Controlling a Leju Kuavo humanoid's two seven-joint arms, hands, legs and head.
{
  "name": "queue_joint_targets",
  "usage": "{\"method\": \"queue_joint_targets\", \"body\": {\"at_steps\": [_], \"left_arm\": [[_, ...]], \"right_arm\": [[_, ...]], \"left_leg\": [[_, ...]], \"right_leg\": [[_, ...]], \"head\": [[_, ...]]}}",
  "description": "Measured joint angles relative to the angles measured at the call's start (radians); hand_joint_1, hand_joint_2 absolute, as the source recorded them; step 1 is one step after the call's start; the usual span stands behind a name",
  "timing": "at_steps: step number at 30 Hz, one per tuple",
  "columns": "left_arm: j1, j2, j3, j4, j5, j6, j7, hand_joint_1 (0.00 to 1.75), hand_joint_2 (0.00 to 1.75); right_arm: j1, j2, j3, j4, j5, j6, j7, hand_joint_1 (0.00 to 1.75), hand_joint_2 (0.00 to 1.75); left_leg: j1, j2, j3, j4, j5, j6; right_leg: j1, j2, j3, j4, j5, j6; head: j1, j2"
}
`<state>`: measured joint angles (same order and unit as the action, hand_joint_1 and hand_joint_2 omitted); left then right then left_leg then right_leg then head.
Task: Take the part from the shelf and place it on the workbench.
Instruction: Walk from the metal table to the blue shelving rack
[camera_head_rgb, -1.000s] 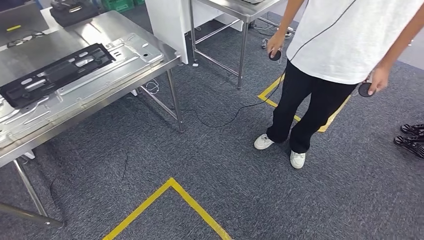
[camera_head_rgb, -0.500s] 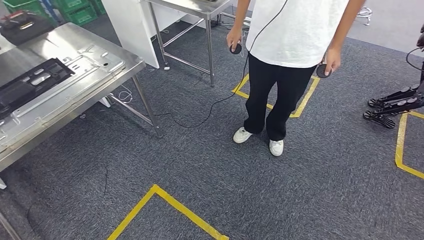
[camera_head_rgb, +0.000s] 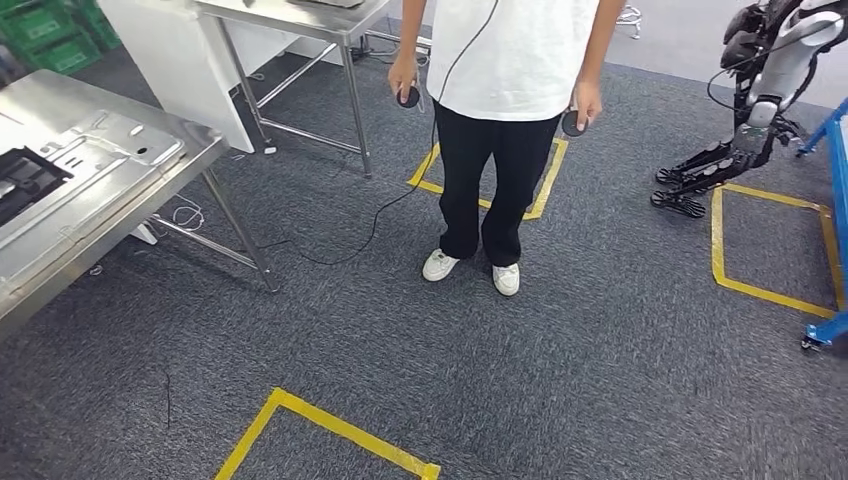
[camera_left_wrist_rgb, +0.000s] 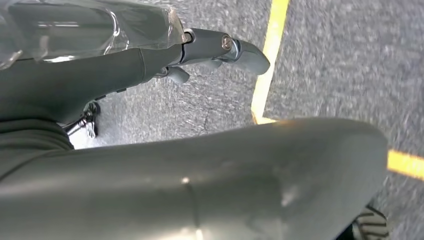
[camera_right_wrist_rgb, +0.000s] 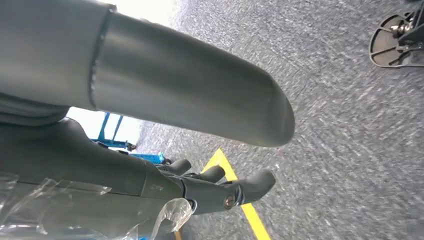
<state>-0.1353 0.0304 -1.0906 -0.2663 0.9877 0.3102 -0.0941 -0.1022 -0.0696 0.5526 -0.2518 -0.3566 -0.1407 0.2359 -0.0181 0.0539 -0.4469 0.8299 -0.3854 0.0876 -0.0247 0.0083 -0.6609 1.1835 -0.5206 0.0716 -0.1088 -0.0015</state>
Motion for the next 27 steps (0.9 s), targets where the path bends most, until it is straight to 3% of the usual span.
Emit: {"method": "queue_joint_targets", "body": {"at_steps": [1, 3, 5, 7, 9, 10, 12, 13, 14, 15, 16, 19, 20, 22, 23, 24, 25, 27], "left_arm": [[-0.002, 0.0, 0.0, 0.0, -0.001, -0.008, 0.003, 0.0, 0.0], [-0.009, 0.002, 0.0, 0.0, -0.001, -0.023, 0.011, 0.0, 0.0], [-0.016, 0.006, -0.001, 0.0, -0.002, -0.03, 0.017, 0.0, 0.0], [-0.021, 0.008, -0.001, 0.0, -0.002, -0.03, 0.019, 0.0, 0.0], [-0.025, 0.008, -0.001, 0.0, -0.002, -0.031, 0.019, 0.0, 0.0], [-0.026, 0.008, -0.002, 0.0, -0.002, -0.031, 0.019, 0.0, 0.0], [-0.025, 0.008, -0.004, 0.0, -0.002, -0.031, 0.019, 0.0, 0.0], [-0.024, 0.008, -0.005, 0.0, -0.002, -0.031, 0.019, 0.0, 0.0], [-0.023, 0.008, -0.006, 0.0, -0.002, -0.031, 0.019, 0.0, 0.0], [-0.022, 0.008, -0.006, 0.0, -0.002, -0.031, 0.019, 0.0, 0.0], [-0.021, 0.008, -0.006, 0.0, -0.002, -0.031, 0.019, 0.0, 0.0], [-0.025, 0.011, -0.007, 0.0, -0.002, -0.031, 0.019, 0.0, 0.0], [-0.027, 0.013, -0.008, 0.0, -0.002, -0.03, 0.019, 0.0, 0.0], [-0.029, 0.017, -0.008, 0.0, -0.003, -0.03, 0.019, 0.0, 0.0], [-0.032, 0.017, -0.009, 0.0, -0.003, -0.03, 0.019, 0.0, 0.0], [-0.034, 0.017, -0.01, 0.0, -0.003, -0.03, 0.018, 0.0, 0.0], [-0.036, 0.016, -0.01, 0.0, -0.003, -0.03, 0.018, 0.0, 0.0], [-0.031, 0.016, -0.013, 0.0, -0.003, -0.029, 0.017, 0.0, 0.0]], "right_arm": [[0.0, -0.001, 0.0, 0.0, -0.001, 0.0, -0.001, 0.0, 0.0], [-0.001, 0.0, 0.0, 0.0, -0.004, -0.002, -0.001, 0.0, 0.0], [-0.002, 0.002, 0.001, 0.0, -0.007, -0.003, -0.002, 0.0, 0.0], [0.0, 0.003, 0.001, 0.0, -0.008, -0.004, -0.002, 0.0, 0.0], [0.0, 0.002, 0.001, 0.0, -0.01, -0.004, -0.003, 0.0, 0.0], [-0.001, 0.002, 0.001, 0.0, -0.012, -0.004, -0.003, 0.0, 0.0], [-0.004, 0.002, 0.002, 0.0, -0.017, -0.005, -0.004, 0.0, 0.0], [-0.005, 0.002, 0.002, 0.0, -0.021, -0.006, -0.004, 0.0, 0.0], [-0.004, 0.002, 0.003, 0.0, -0.025, -0.006, -0.004, 0.0, 0.0], [-0.004, 0.002, 0.003, 0.0, -0.027, -0.006, -0.005, 0.0, 0.0], [-0.004, 0.002, 0.003, 0.0, -0.029, -0.006, -0.006, 0.0, 0.0], [-0.006, 0.005, 0.005, 0.0, -0.032, -0.006, -0.008, 0.0, 0.0], [-0.006, 0.008, 0.007, 0.0, -0.033, -0.006, -0.009, 0.0, 0.0], [-0.003, 0.011, 0.01, 0.0, -0.036, -0.006, -0.01, 0.0, 0.0], [0.0, 0.01, 0.011, 0.0, -0.038, -0.007, -0.01, 0.0, 0.0], [0.002, 0.009, 0.013, 0.0, -0.039, -0.007, -0.01, 0.0, 0.0], [0.002, 0.008, 0.014, 0.0, -0.039, -0.007, -0.01, 0.0, 0.0], [-0.001, 0.007, 0.018, 0.0, -0.041, -0.007, -0.01, 0.0, 0.0]], "left_leg": [[0.002, 0.01, -0.001, 0.003, -0.002, -0.003], [0.002, 0.027, -0.003, 0.016, -0.01, -0.015], [-0.003, 0.042, -0.008, 0.027, -0.016, -0.026], [-0.001, 0.057, -0.01, 0.032, -0.02, -0.031], [0.006, 0.033, -0.024, 0.071, -0.05, -0.038], [0.01, 0.011, -0.045, 0.124, -0.084, -0.043], [0.013, -0.028, -0.113, 0.279, -0.164, -0.046], [0.013, -0.035, -0.145, 0.348, -0.19, -0.044], [0.011, -0.04, -0.163, 0.386, -0.198, -0.039], [0.008, -0.044, -0.162, 0.381, -0.185, -0.032], [0.004, -0.051, -0.139, 0.331, -0.152, -0.024], [-0.011, -0.108, -0.031, 0.093, -0.043, 0.0], [-0.015, -0.122, -0.014, 0.053, -0.029, 0.005], [-0.018, -0.119, -0.009, 0.029, -0.022, 0.012], [-0.016, -0.11, -0.005, 0.018, -0.013, 0.015], [-0.013, -0.101, 0.0, 0.003, -0.003, 0.019], [-0.009, -0.092, 0.005, -0.01, 0.006, 0.022], [-0.006, -0.067, 0.006, -0.018, 0.013, 0.023]], "right_leg": [[-0.003, -0.009, 0.034, -0.058, 0.031, 0.004], [-0.008, -0.05, 0.121, -0.213, 0.091, 0.01], [-0.008, -0.07, 0.159, -0.293, 0.114, 0.002], [-0.005, -0.049, 0.152, -0.295, 0.116, -0.012], [-0.003, -0.03, 0.148, -0.294, 0.12, -0.022], [-0.003, -0.02, 0.145, -0.295, 0.123, -0.027], [0.002, 0.0, 0.14, -0.295, 0.127, -0.035], [0.004, 0.012, 0.137, -0.295, 0.129, -0.038], [0.006, 0.024, 0.134, -0.295, 0.131, -0.04], [0.008, 0.038, 0.133, -0.295, 0.134, -0.041], [0.008, 0.052, 0.132, -0.295, 0.136, -0.042], [0.002, 0.088, 0.129, -0.297, 0.144, -0.037], [-0.002, 0.098, 0.125, -0.298, 0.148, -0.032], [-0.006, 0.117, 0.12, -0.307, 0.158, -0.017], [-0.006, 0.114, 0.119, -0.31, 0.16, -0.013], [-0.004, 0.096, 0.114, -0.303, 0.152, -0.01], [-0.001, 0.07, 0.1, -0.273, 0.13, -0.007], [0.0, 0.018, 0.04, -0.141, 0.052, 0.001]], "head": [[0.0, 0.0], [-0.001, 0.0], [-0.002, 0.0], [-0.002, 0.0], [-0.003, 0.0], [-0.003, 0.0], [-0.002, 0.0], [-0.002, 0.0], [-0.002, 0.0], [-0.002, 0.0], [-0.002, 0.0], [-0.003, 0.0], [-0.003, 0.0], [-0.003, 0.0], [-0.003, 0.0], [-0.002, 0.0], [-0.002, 0.0], [-0.001, 0.0]]}}
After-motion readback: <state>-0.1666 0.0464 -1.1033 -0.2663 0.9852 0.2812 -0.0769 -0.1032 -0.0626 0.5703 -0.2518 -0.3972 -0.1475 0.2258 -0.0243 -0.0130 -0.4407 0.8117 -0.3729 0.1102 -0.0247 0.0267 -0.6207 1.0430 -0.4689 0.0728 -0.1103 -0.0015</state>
